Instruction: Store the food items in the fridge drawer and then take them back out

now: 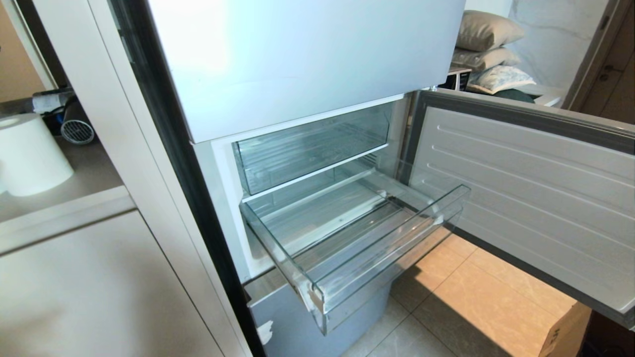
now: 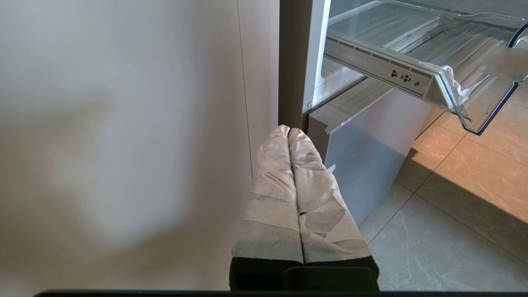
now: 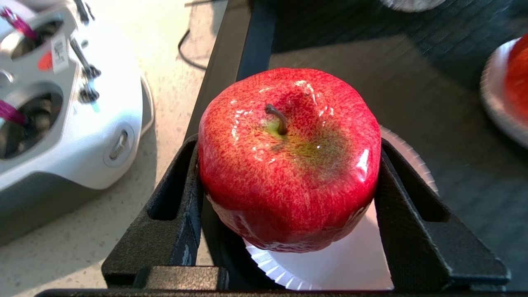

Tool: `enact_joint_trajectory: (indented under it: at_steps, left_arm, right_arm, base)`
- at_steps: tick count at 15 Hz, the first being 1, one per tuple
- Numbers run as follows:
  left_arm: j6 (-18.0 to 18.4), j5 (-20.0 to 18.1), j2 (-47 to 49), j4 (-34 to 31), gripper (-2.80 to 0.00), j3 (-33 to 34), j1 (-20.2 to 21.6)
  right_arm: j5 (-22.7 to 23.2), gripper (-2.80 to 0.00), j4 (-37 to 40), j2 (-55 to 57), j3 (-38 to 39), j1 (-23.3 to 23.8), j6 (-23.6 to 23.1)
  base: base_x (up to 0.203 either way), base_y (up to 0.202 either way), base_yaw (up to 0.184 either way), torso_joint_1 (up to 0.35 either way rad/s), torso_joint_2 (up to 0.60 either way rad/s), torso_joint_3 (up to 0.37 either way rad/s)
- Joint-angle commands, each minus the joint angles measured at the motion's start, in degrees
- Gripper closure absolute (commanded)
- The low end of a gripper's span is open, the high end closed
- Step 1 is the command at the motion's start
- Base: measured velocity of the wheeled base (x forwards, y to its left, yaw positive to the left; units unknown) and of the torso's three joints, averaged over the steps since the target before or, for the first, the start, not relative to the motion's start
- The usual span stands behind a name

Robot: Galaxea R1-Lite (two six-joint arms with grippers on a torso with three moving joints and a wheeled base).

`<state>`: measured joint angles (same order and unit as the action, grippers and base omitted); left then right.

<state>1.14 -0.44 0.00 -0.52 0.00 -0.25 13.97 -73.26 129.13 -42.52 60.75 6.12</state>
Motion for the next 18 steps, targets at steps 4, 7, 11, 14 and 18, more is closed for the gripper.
enact_joint_trajectory:
  at_steps: [4,7,11,14,18]
  left_arm:
    - [0.0,0.0,0.09,0.0,0.0,0.0,-0.02]
    - [0.0,0.0,0.09,0.0,0.0,0.0,-0.02]
    - [0.0,0.0,0.09,0.0,0.0,0.0,-0.02]
    - [0.0,0.0,0.09,0.0,0.0,0.0,-0.02]
    - [0.0,0.0,0.09,0.0,0.0,0.0,-0.02]
  right_arm:
    - [0.0,0.0,5.11,-14.81,3.29,4.76,-0.17]
    - [0.89,0.0,11.84,-30.86,9.81,8.97,-1.32]
    - [4.11,0.0,19.06,-54.57,21.77,11.61,-2.29]
    - [4.75,0.0,22.41,-70.57,28.98,7.9,-2.57]
    - [0.32,0.0,29.6,-79.11,33.62,-22.32,-2.72]
  base:
    - [0.0,0.0,0.0,0.0,0.0,0.0]
    - [0.0,0.0,0.0,0.0,0.0,0.0]
    - [0.0,0.0,0.0,0.0,0.0,0.0]
    - [0.0,0.0,0.0,0.0,0.0,0.0]
    - [0.0,0.0,0.0,0.0,0.0,0.0]
